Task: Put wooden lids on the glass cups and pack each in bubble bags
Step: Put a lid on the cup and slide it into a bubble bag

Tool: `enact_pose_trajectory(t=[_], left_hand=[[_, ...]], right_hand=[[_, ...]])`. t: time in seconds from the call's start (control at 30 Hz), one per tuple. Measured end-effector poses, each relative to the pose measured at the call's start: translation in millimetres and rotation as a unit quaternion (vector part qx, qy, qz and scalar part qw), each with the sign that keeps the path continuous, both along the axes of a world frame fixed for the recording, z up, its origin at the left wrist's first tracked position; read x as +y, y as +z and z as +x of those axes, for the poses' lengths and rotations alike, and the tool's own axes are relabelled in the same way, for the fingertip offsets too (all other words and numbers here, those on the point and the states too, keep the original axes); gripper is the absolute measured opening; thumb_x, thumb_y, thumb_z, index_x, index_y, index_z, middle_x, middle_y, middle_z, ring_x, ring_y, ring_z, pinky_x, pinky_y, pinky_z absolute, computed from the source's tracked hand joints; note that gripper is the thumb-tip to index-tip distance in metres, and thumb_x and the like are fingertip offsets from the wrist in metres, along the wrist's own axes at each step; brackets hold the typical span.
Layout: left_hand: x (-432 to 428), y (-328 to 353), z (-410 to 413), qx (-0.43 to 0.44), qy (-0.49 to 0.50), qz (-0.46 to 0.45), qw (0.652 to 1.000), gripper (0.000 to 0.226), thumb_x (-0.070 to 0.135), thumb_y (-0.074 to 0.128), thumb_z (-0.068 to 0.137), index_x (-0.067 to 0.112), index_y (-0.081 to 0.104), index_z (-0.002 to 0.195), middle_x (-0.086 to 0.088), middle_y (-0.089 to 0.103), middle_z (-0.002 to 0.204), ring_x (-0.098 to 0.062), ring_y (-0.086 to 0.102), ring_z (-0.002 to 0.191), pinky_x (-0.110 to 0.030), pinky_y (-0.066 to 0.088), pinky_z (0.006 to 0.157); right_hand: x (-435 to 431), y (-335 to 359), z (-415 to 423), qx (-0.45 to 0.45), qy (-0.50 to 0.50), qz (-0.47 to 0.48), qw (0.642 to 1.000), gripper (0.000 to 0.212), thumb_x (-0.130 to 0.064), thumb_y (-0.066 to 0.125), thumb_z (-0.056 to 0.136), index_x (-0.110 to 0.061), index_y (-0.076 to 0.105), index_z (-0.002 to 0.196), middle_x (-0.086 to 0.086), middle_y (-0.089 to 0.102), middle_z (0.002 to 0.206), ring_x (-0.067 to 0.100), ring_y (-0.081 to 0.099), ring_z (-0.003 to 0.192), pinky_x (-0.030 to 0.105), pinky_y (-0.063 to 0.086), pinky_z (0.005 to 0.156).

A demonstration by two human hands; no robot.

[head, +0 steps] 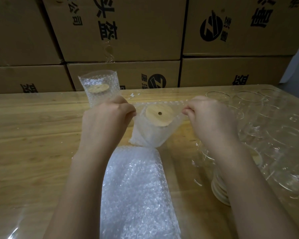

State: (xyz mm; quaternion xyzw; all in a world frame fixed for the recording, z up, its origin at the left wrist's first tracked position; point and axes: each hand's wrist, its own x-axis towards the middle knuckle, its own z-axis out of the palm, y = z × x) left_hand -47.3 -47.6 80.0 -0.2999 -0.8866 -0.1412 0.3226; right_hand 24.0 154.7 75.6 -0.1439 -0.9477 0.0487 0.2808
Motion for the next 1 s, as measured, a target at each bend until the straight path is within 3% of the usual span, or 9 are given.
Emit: enact_pose_trajectory(t=[0.13,0.33,0.47,0.57,0.63,0.77,0.9,1.0], left_hand=[[3,1,2,0.021,0.0,0.053,0.998,0.009,0.018,0.068,0.089,0.018,0.077,0.086,0.002,0.07,0.086,-0.026,0.063,0.065,-0.016,0.021,0.049],[10,-9,-2,-0.011,0.012,0.083,0.996,0.015,0.025,0.061,0.094,0.02,0.074,0.095,0.004,0.069,0.091,-0.024,0.065,0.07,-0.025,0.037,0.048],[12,-15,-7,-0.1,-0.053,0.09,0.989,0.025,0.039,0.061,0.089,0.028,0.065,0.112,0.014,0.061,0.112,-0.007,0.064,0.084,-0.027,0.05,0.062],[14,-16,-9,-0.142,-0.11,0.11,0.977,0.025,0.045,0.063,0.084,0.026,0.068,0.099,0.013,0.059,0.108,-0.006,0.063,0.086,-0.038,0.055,0.071],[17,-19,-11,-0.136,-0.107,0.145,0.974,0.015,0.038,0.065,0.086,0.024,0.069,0.089,0.015,0.063,0.096,-0.002,0.063,0.08,-0.032,0.053,0.067],[19,-23,-16,-0.159,-0.109,0.248,0.949,0.004,0.026,0.07,0.086,0.025,0.067,0.083,0.023,0.063,0.082,0.005,0.06,0.074,-0.017,0.046,0.063],[21,-27,-18,-0.164,-0.135,0.32,0.923,0.018,0.02,0.07,0.086,0.033,0.058,0.082,0.019,0.064,0.08,0.005,0.06,0.074,-0.011,0.045,0.063],[20,-33,-23,-0.282,-0.165,0.355,0.876,0.034,0.034,0.073,0.081,0.036,0.051,0.106,0.016,0.062,0.096,0.003,0.062,0.083,-0.019,0.052,0.071]], right_hand=[[-3,-2,0,0.11,-0.02,-0.023,0.993,0.019,-0.022,0.054,0.096,-0.018,0.072,0.1,0.001,0.064,0.094,0.024,0.053,0.079,0.028,0.028,0.058],[1,-3,-5,0.073,-0.017,-0.071,0.995,0.02,-0.023,0.045,0.1,-0.018,0.065,0.102,0.003,0.069,0.086,0.025,0.06,0.073,0.028,0.037,0.055],[2,-3,-3,0.077,-0.007,-0.077,0.994,0.018,-0.023,0.049,0.099,-0.017,0.065,0.099,0.0,0.066,0.08,0.02,0.056,0.067,0.026,0.033,0.049],[3,-1,-2,0.09,-0.006,-0.074,0.993,0.015,-0.024,0.051,0.098,-0.019,0.065,0.098,-0.002,0.063,0.087,0.018,0.053,0.069,0.02,0.029,0.048],[5,-1,-1,0.092,-0.009,-0.071,0.993,0.015,-0.025,0.052,0.098,-0.019,0.066,0.097,-0.004,0.06,0.092,0.016,0.05,0.07,0.019,0.026,0.049],[5,0,0,0.107,0.006,-0.084,0.991,0.012,-0.022,0.055,0.096,-0.017,0.066,0.094,-0.004,0.06,0.096,0.017,0.055,0.074,0.026,0.039,0.054],[2,2,0,0.127,0.023,-0.109,0.986,0.009,-0.019,0.056,0.095,-0.017,0.065,0.094,-0.005,0.062,0.095,0.016,0.058,0.077,0.03,0.047,0.061],[2,3,1,0.173,0.029,-0.146,0.974,0.015,-0.018,0.052,0.096,-0.015,0.058,0.11,-0.003,0.061,0.1,0.015,0.059,0.079,0.031,0.05,0.063]])
